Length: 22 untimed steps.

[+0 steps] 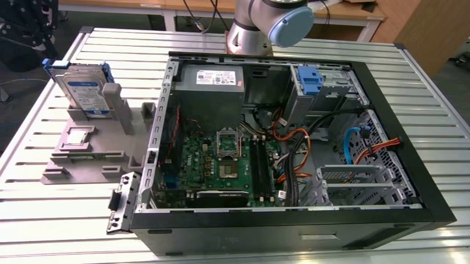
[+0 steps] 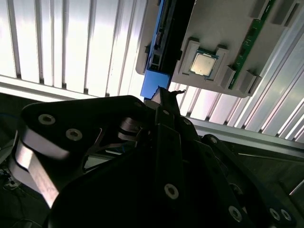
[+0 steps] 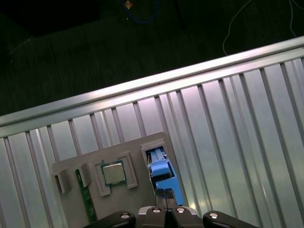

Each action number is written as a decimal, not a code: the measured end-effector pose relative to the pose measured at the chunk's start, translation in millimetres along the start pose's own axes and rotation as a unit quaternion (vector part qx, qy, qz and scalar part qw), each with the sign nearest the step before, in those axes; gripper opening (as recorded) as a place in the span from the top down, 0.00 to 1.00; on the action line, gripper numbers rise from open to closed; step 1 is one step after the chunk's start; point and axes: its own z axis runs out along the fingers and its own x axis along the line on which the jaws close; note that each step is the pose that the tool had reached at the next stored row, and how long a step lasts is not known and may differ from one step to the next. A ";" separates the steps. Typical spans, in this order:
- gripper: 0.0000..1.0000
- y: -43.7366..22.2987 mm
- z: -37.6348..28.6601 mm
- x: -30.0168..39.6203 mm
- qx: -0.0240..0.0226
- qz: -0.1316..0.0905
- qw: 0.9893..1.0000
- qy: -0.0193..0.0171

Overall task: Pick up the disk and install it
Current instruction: 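Pick up the disk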

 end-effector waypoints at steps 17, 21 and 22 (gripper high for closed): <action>0.90 -2.7 3.0 -2.3 0.000 -0.062 0.998 0.003; 0.89 -2.9 3.1 -2.4 0.000 -0.062 0.998 0.003; 0.84 -2.9 3.0 -2.4 0.000 -0.062 0.998 0.003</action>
